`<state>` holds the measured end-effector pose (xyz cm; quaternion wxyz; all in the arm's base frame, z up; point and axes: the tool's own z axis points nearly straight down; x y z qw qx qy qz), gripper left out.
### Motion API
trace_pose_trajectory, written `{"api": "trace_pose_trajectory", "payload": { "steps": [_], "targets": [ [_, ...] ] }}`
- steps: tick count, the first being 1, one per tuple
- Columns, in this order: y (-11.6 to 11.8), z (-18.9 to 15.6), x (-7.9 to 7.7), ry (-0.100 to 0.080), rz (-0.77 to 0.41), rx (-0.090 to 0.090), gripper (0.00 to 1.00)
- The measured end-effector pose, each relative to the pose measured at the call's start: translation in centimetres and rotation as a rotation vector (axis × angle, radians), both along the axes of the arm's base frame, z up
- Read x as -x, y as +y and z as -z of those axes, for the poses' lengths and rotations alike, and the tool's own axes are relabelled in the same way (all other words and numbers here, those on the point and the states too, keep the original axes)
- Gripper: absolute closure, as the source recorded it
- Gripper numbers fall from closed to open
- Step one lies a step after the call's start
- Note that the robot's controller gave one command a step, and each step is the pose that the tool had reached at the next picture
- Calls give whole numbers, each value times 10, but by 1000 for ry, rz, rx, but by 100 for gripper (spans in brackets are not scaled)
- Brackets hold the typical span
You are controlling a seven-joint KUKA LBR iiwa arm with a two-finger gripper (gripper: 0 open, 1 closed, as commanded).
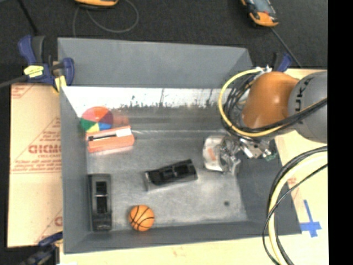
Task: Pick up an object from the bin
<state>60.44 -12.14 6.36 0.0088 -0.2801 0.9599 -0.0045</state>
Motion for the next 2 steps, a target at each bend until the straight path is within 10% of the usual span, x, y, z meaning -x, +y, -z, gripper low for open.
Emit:
{"api": "trace_pose_trajectory", "payload": {
  "steps": [2],
  "targets": [
    [0,-15,2,16,2,-3,100]
  ]
}}
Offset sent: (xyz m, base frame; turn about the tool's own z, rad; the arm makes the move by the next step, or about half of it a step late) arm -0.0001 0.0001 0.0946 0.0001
